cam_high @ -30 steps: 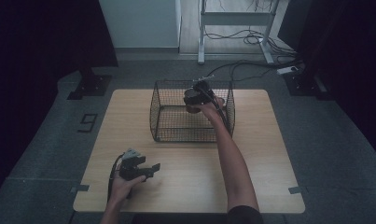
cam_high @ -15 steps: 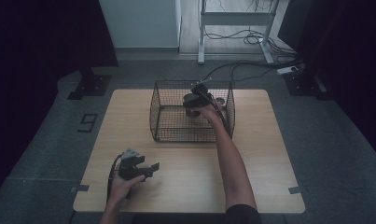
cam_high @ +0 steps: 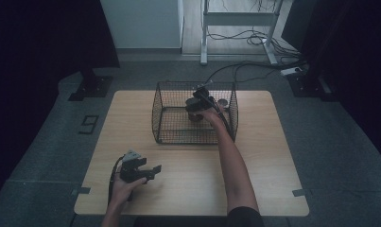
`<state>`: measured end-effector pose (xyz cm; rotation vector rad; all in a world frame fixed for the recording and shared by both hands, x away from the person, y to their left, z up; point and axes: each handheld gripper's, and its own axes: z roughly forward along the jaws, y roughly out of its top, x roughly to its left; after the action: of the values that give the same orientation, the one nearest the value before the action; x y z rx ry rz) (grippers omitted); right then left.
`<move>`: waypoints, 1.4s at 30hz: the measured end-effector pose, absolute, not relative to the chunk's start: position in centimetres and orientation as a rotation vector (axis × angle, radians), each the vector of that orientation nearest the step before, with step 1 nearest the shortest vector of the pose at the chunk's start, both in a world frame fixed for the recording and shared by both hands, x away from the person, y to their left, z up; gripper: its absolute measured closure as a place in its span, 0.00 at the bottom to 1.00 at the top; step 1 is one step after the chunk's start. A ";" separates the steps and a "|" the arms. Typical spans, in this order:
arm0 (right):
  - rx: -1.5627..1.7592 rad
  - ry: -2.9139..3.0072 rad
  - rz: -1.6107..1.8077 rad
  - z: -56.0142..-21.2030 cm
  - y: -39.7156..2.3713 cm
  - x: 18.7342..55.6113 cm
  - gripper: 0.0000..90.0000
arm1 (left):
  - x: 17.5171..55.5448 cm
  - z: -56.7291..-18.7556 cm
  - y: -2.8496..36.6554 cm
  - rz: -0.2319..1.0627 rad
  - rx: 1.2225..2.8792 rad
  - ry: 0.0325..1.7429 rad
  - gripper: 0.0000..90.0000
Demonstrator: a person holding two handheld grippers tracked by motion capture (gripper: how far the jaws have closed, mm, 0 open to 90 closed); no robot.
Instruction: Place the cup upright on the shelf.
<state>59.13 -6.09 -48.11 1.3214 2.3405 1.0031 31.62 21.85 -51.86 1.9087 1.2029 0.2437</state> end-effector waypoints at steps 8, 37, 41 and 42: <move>1.343 2.354 0.968 -48.4 -6.3 59.3 0.20 | 31.6 -51.8 21.9 0.249 1.903 1.205 0.22; 1.345 2.414 0.891 -47.8 -8.0 57.9 0.07 | 31.4 -51.4 21.8 0.259 1.898 1.190 0.22; 1.329 2.403 0.920 -47.2 -8.2 57.6 0.07 | 31.4 -51.4 21.7 0.263 1.901 1.187 0.22; 1.326 2.401 0.921 -47.1 -8.2 57.5 0.07 | 31.4 -51.3 21.7 0.261 1.900 1.186 0.22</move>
<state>57.54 -8.22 -47.10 1.3257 2.4014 0.9213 31.42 21.75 -51.34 1.9004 1.1863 0.2611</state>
